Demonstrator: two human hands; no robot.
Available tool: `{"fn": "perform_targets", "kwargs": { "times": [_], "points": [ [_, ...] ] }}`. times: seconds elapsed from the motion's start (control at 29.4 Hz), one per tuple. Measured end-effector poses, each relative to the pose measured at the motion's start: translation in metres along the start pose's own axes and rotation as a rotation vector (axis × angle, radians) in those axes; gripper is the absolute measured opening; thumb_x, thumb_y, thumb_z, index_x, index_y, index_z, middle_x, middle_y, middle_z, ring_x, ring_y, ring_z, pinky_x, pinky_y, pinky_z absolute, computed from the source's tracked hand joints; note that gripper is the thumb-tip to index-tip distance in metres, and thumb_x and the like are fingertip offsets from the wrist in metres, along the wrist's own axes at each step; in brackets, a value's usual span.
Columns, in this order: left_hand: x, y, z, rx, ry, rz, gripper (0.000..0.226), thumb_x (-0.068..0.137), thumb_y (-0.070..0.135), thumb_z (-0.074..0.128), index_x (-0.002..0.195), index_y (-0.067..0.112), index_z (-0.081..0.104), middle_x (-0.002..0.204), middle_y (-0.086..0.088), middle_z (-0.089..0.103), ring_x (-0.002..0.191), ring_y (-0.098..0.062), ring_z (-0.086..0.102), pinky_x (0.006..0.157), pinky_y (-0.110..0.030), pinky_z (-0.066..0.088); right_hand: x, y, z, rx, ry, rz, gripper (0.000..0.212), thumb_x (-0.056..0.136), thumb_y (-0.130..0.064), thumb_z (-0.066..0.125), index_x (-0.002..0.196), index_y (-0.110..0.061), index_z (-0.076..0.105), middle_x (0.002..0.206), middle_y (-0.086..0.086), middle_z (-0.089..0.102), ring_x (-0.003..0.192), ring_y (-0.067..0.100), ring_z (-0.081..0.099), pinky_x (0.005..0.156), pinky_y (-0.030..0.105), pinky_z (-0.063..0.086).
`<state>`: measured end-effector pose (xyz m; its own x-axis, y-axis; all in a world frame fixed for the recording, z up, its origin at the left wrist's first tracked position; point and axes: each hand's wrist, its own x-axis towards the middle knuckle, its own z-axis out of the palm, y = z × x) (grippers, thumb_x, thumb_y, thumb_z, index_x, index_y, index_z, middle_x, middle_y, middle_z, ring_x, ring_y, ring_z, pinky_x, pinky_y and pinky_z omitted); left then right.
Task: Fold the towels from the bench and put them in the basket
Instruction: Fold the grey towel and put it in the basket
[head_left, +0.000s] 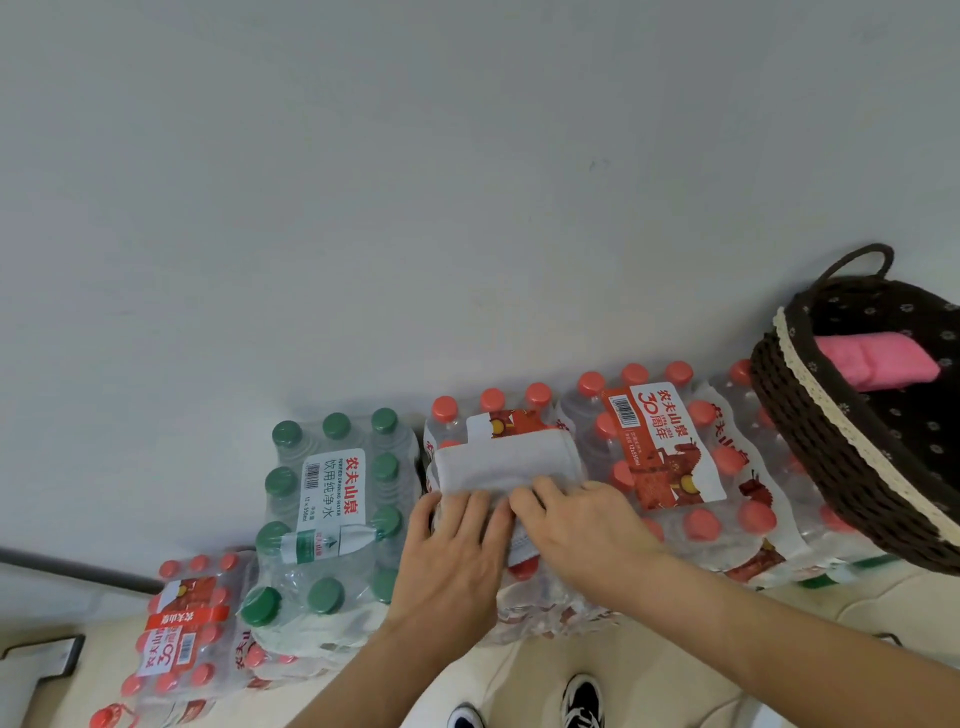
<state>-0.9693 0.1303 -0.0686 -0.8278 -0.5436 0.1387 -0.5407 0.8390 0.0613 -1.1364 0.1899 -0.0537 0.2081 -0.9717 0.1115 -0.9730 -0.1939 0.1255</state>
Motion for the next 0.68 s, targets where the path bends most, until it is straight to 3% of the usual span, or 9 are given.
{"fn": "perform_targets", "kwargs": {
  "times": [0.1, 0.17, 0.24, 0.27, 0.37, 0.48, 0.58, 0.68],
  "points": [
    [-0.006, -0.002, 0.001, -0.063, 0.024, 0.025, 0.046, 0.072, 0.023, 0.059, 0.117, 0.014, 0.054, 0.102, -0.002, 0.060, 0.091, -0.024, 0.057, 0.092, -0.037, 0.042, -0.002, 0.005, -0.012, 0.035, -0.153, -0.067, 0.030, 0.071, -0.019, 0.058, 0.100, -0.017, 0.051, 0.070, 0.001, 0.059, 0.041, 0.019, 0.052, 0.039, 0.026, 0.021],
    [-0.007, -0.005, -0.002, -0.161, 0.041, 0.018, 0.044, 0.074, 0.023, 0.055, 0.117, 0.016, 0.055, 0.098, 0.001, 0.063, 0.088, -0.021, 0.058, 0.091, -0.030, 0.038, -0.001, 0.016, -0.024, 0.138, -0.233, -0.055, 0.036, 0.083, -0.025, 0.049, 0.119, -0.022, 0.047, 0.095, 0.000, 0.066, 0.065, 0.024, 0.063, 0.048, 0.032, 0.033],
    [-0.008, -0.009, -0.009, -0.293, 0.027, -0.025, 0.043, 0.076, 0.024, 0.054, 0.119, 0.019, 0.054, 0.096, 0.005, 0.064, 0.085, -0.015, 0.056, 0.082, -0.023, 0.038, 0.003, 0.030, -0.037, 0.363, -0.327, 0.055, 0.043, 0.091, -0.026, 0.043, 0.133, -0.032, 0.039, 0.113, -0.005, 0.064, 0.087, 0.022, 0.063, 0.066, 0.035, 0.044],
    [-0.007, -0.011, -0.013, -0.365, 0.014, -0.064, 0.041, 0.078, 0.026, 0.052, 0.119, 0.022, 0.054, 0.097, 0.007, 0.064, 0.084, -0.012, 0.055, 0.077, -0.021, 0.038, 0.005, 0.036, -0.040, 0.477, -0.372, 0.105, 0.043, 0.092, -0.026, 0.043, 0.134, -0.035, 0.037, 0.107, -0.009, 0.063, 0.086, 0.017, 0.061, 0.069, 0.033, 0.044],
    [0.000, -0.019, -0.021, -0.512, 0.008, -0.155, 0.037, 0.084, 0.033, 0.042, 0.118, 0.026, 0.054, 0.097, 0.008, 0.064, 0.082, -0.007, 0.053, 0.069, -0.018, 0.037, 0.006, 0.049, -0.036, 0.722, -0.441, 0.209, 0.036, 0.098, -0.026, 0.041, 0.130, -0.041, 0.038, 0.078, -0.009, 0.056, 0.062, 0.008, 0.050, 0.061, 0.028, 0.041],
    [0.012, -0.025, -0.023, -0.480, 0.014, -0.093, 0.035, 0.088, 0.036, 0.033, 0.114, 0.024, 0.052, 0.084, 0.006, 0.063, 0.072, -0.012, 0.054, 0.066, -0.027, 0.041, 0.008, 0.054, -0.027, 0.815, -0.436, 0.304, 0.026, 0.099, -0.042, 0.039, 0.125, -0.045, 0.039, 0.082, 0.005, 0.061, 0.064, 0.013, 0.053, 0.062, 0.032, 0.042],
    [0.023, -0.029, -0.020, -0.414, 0.037, -0.041, 0.026, 0.089, 0.036, 0.032, 0.099, 0.019, 0.048, 0.068, 0.002, 0.057, 0.058, -0.019, 0.050, 0.055, -0.034, 0.039, 0.010, 0.058, -0.026, 0.849, -0.452, 0.342, 0.057, 0.080, -0.066, 0.057, 0.128, -0.044, 0.036, 0.102, -0.011, 0.060, 0.086, 0.005, 0.057, 0.073, 0.026, 0.045],
    [0.035, -0.034, -0.019, -0.397, 0.010, -0.077, 0.026, 0.088, 0.037, 0.029, 0.096, 0.017, 0.044, 0.062, 0.000, 0.056, 0.051, -0.023, 0.050, 0.049, -0.037, 0.037, 0.010, 0.057, -0.027, 0.784, -0.445, 0.317, 0.068, 0.072, -0.054, 0.074, 0.128, -0.039, 0.039, 0.116, -0.016, 0.057, 0.094, 0.004, 0.057, 0.076, 0.018, 0.045]
  ]
}}
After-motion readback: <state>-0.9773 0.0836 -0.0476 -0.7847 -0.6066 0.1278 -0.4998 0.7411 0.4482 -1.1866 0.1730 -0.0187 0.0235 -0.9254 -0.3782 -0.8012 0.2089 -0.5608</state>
